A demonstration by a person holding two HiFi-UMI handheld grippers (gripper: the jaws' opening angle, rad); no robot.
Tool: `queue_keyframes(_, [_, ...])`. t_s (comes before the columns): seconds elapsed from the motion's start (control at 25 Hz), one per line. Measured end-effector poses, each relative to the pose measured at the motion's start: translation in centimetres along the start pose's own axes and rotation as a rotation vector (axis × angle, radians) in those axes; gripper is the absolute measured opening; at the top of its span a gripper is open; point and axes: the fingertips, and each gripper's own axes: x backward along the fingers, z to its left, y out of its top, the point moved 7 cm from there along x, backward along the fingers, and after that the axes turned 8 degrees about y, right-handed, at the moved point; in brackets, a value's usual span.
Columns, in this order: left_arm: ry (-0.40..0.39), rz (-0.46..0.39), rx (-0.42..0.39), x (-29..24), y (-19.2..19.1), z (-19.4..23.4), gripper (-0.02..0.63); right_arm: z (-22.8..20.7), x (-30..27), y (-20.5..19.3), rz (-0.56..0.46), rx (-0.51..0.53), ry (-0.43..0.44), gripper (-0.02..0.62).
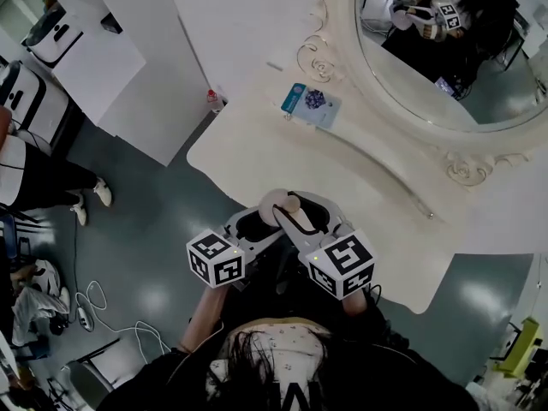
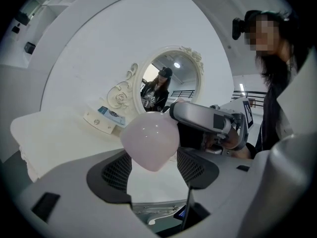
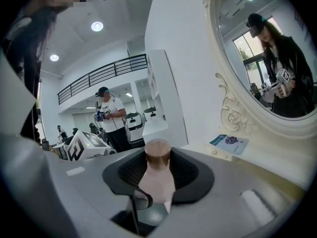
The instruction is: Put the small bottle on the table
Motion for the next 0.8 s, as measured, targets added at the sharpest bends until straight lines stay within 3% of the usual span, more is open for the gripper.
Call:
queue_keyframes(0.56, [-0.143, 0.157, -0.048, -4.7, 5.7, 8.7, 0.272, -6.2, -6.9, 1.9, -0.015, -0.097, -0.180, 0.150])
queue_keyframes(0.8, [-0.202, 0.229, -0.092, -6.9, 6.6, 10.7, 0.272, -8.5, -7.8, 1.4, -0.058, -0.195, -0.257, 0.150])
